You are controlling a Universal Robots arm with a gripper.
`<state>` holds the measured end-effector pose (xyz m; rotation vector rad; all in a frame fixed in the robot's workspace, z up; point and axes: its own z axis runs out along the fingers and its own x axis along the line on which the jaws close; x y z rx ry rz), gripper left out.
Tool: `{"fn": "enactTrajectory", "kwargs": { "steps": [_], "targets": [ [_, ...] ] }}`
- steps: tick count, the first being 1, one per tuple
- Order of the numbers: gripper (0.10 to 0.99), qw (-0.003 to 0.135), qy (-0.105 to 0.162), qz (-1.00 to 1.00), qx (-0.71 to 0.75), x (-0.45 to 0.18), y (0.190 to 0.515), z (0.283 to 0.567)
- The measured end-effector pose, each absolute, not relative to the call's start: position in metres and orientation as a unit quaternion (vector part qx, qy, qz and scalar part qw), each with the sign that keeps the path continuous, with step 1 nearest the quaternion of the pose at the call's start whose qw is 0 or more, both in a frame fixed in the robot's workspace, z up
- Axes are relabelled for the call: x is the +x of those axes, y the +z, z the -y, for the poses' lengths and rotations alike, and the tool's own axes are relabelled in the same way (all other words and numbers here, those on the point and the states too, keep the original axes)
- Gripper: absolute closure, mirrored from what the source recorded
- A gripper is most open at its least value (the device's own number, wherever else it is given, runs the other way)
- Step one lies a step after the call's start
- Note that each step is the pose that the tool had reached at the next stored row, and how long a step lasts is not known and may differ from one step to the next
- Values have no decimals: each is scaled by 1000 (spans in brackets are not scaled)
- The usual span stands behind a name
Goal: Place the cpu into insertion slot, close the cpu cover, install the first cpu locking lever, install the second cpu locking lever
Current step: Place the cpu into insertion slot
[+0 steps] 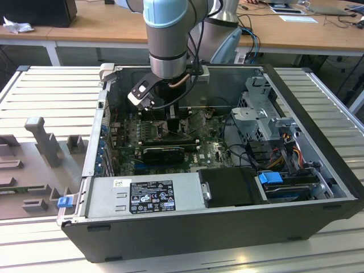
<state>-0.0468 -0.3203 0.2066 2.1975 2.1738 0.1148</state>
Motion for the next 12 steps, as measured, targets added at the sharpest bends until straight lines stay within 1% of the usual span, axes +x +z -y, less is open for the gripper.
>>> {"fn": "enactTrajectory", "kwargs": {
  "steps": [12],
  "targets": [
    [557,23,35,-703,710,-46,200,319]
  ]
}}
